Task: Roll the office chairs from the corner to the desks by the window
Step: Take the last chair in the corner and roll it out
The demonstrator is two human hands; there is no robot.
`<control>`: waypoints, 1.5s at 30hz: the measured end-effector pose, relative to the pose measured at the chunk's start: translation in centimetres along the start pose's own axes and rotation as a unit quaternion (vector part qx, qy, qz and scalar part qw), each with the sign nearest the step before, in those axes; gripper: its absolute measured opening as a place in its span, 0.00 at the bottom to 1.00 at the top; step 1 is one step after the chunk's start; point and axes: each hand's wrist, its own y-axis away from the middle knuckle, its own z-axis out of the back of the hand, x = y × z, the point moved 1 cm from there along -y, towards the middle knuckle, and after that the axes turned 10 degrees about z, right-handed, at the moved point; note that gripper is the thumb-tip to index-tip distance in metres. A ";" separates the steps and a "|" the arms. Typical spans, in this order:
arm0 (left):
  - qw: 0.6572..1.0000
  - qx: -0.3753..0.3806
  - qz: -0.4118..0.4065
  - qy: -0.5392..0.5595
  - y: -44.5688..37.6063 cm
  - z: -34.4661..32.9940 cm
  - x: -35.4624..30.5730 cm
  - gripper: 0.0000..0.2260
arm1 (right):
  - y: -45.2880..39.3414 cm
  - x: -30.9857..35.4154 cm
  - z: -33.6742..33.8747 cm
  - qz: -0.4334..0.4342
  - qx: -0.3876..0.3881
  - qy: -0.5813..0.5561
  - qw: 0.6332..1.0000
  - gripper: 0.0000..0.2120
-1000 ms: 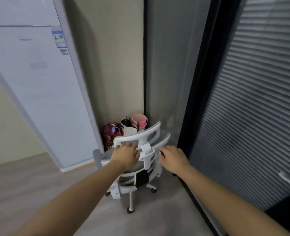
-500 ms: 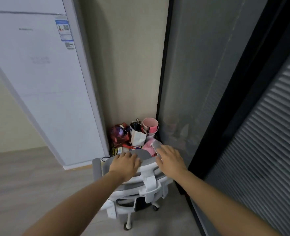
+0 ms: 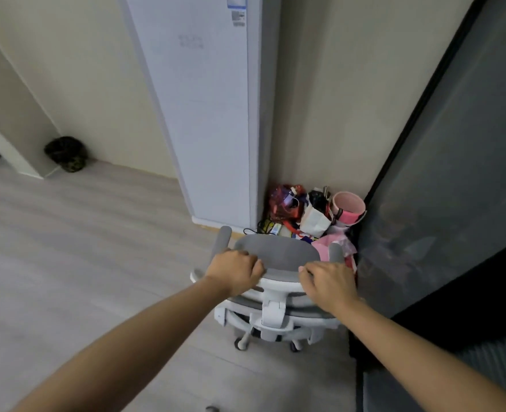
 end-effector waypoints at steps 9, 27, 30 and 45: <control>0.997 -0.015 0.065 0.039 4.2 0.2 -0.2 0.18 | 1.0 1.4 -0.1 0.054 0.008 -0.026 0.998 0.19; 0.968 -0.071 0.236 0.048 29.3 -1.6 6.5 0.21 | 6.3 20.4 1.2 0.184 0.058 -0.096 0.976 0.19; 0.954 -0.089 0.284 0.030 35.5 -2.6 9.0 0.21 | 7.7 26.0 1.5 0.215 0.074 -0.110 0.968 0.19; 0.871 -0.162 0.464 0.008 66.2 -3.9 19.9 0.19 | 12.4 57.0 1.0 0.394 0.060 -0.181 0.899 0.22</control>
